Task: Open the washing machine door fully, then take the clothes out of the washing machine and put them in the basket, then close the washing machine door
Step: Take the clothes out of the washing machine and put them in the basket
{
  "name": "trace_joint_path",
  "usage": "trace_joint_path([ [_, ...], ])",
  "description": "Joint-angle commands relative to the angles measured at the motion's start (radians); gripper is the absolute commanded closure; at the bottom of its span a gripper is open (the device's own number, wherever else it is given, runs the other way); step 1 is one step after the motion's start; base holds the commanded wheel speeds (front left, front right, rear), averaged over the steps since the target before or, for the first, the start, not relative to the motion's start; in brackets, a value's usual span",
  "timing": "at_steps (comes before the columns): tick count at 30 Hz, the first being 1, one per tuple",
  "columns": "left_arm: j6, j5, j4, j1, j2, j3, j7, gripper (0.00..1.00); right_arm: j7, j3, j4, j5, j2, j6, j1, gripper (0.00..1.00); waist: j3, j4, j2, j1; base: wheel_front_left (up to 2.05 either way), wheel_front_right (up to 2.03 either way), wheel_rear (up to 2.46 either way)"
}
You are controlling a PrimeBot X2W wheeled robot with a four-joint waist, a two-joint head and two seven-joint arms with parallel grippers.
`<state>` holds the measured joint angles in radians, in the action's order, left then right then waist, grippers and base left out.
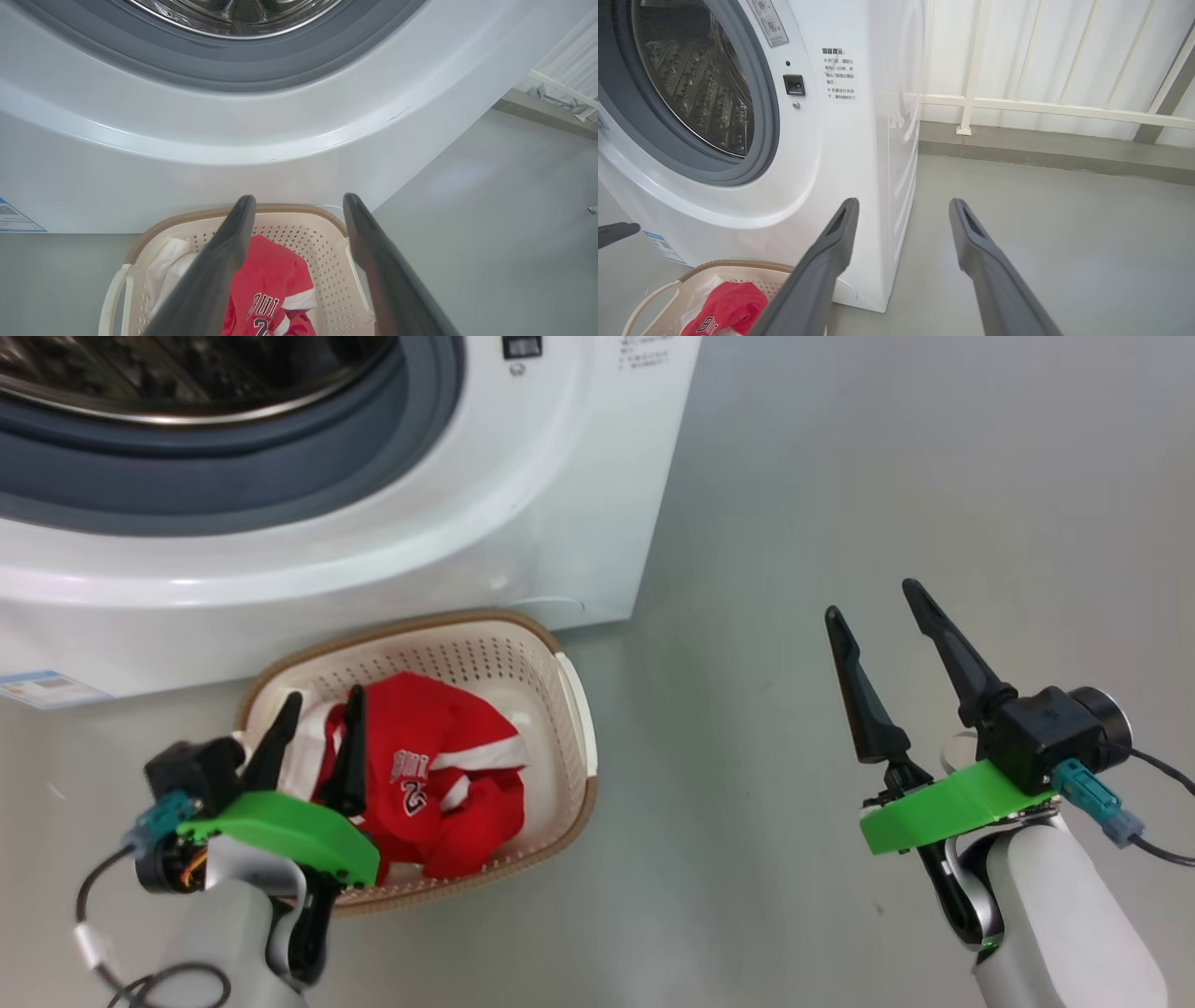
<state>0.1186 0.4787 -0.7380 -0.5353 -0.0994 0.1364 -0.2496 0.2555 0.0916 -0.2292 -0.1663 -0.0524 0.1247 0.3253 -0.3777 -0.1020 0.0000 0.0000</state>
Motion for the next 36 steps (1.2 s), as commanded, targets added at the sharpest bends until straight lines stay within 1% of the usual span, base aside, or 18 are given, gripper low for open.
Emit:
trace_joint_path([
  [1, -0.009, -0.013, 0.038, 0.024, -0.022, -0.036, -0.012, 0.00, 0.006, 0.015, 0.019, 0.007, 0.002, 0.006, -0.024, 0.00, 0.038, 0.022, 0.0000, 0.0000, 0.00, 0.00, 0.00],
  [5, -0.022, -0.040, 0.222, 0.113, -0.004, -0.090, -0.012, 0.00, 0.006, 0.014, 0.013, 0.004, 0.002, 0.006, -0.037, 0.00, 0.073, 0.026, 0.0000, 0.0000, 0.00, 0.00, 0.00],
  [8, -0.032, -0.071, 0.335, 0.175, 0.007, -0.118, -0.012, 0.00, 0.006, 0.015, 0.014, -0.002, 0.002, 0.006, -0.045, 0.00, 0.098, 0.028, 0.0000, 0.0000, 0.00, 0.00, 0.00],
  [11, -0.041, -0.099, 0.418, 0.227, 0.017, -0.139, -0.012, 0.00, 0.006, 0.013, 0.014, -0.004, 0.002, 0.006, -0.054, 0.00, 0.124, 0.028, 0.0000, 0.0000, 0.00, 0.00, 0.00],
  [13, -0.065, -0.113, 0.457, 0.258, 0.024, -0.160, -0.012, 0.00, 0.006, 0.013, 0.013, -0.003, 0.002, 0.006, -0.062, 0.00, 0.144, 0.028, 0.0000, 0.0000, 0.00, 0.00, 0.00],
  [15, -0.079, -0.131, 0.499, 0.285, 0.028, -0.173, -0.012, 0.00, 0.006, 0.011, 0.010, -0.002, 0.002, 0.006, -0.070, 0.00, 0.163, 0.028, 0.0000, 0.0000, 0.00, 0.00, 0.00],
  [20, -0.099, -0.156, 0.573, 0.353, 0.036, -0.187, -0.012, 0.00, 0.006, 0.011, 0.008, 0.000, 0.002, 0.006, -0.090, 0.00, 0.206, 0.029, 0.0000, 0.0000, 0.00, 0.00, 0.00],
  [23, -0.104, -0.158, 0.605, 0.393, 0.038, -0.195, -0.012, 0.00, 0.006, 0.010, 0.014, 0.001, 0.002, 0.006, -0.104, 0.00, 0.227, 0.029, 0.0000, 0.0000, 0.00, 0.00, 0.00],
  [29, -0.110, -0.144, 0.631, 0.461, 0.041, -0.209, -0.012, 0.00, 0.006, 0.006, 0.027, 0.020, 0.002, 0.006, -0.142, 0.00, 0.281, 0.031, 0.0000, 0.0000, 0.00, 0.00, 0.00],
  [36, -0.121, -0.171, 0.662, 0.531, 0.038, -0.216, -0.012, 0.00, 0.006, -0.009, 0.036, 0.032, 0.002, 0.006, -0.201, 0.00, 0.351, 0.032, 0.0000, 0.0000, 0.00, 0.00, 0.00],
])
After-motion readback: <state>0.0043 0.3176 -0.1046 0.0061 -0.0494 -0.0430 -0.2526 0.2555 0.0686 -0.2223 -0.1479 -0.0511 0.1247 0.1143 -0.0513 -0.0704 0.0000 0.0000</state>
